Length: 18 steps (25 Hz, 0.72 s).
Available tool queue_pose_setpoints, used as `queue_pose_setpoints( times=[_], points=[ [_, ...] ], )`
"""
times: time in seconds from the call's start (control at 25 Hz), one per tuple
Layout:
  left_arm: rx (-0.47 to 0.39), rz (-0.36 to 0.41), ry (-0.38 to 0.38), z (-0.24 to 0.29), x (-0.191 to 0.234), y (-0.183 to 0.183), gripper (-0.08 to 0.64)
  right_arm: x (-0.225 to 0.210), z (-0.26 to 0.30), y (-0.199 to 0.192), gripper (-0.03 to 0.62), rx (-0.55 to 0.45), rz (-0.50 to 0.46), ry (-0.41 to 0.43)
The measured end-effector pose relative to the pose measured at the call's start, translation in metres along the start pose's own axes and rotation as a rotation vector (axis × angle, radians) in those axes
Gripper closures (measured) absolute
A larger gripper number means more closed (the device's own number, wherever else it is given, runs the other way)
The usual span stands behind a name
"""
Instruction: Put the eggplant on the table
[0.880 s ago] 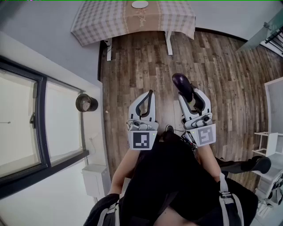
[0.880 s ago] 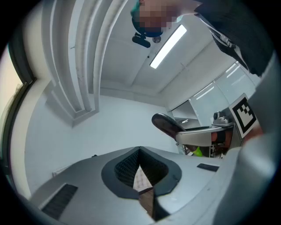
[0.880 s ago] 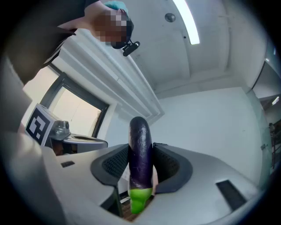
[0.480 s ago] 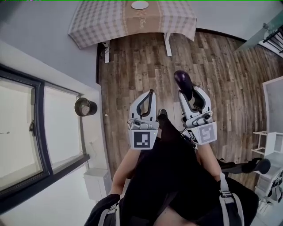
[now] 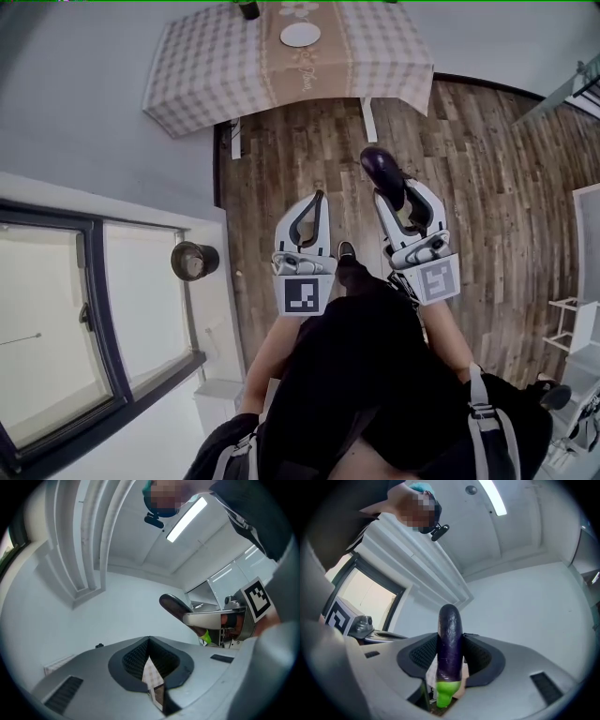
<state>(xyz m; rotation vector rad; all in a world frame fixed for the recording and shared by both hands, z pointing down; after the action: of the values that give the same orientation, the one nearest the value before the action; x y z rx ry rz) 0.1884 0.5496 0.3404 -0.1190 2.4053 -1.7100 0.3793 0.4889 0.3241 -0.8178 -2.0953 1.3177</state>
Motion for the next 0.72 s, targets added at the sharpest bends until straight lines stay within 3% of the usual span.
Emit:
queue_pose_setpoints(
  times=[0.28,0.52,0.72],
  points=[
    [0.03,0.011,0.021,0.09,0.031,-0.028,0.557,-0.069,0.077,-0.045,0.417,-0.003,0.031,0.024],
    [0.052,0.008,0.073,0.126,0.077,-0.059,0.557,-0.097,0.139,-0.08,0.417,0.025,0.035,0.037],
    [0.034,-0.012,0.046,0.178,0.131,-0.091,0.557,-0.114,0.2,-0.113,0.417,0.046,0.006,0.002]
  ],
)
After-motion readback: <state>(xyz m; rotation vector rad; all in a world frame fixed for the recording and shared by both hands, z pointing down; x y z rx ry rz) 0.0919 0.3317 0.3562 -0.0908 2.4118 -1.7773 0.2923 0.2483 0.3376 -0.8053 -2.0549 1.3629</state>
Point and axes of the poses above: the fingertips, and each gripper's own axes: z forward along the fingers, x to its left, y out of its top, the point moved 10 cm from there along -z, backward along the fingers, and after that the axes turned 9 degrees about -x, right-handed, at the moved point
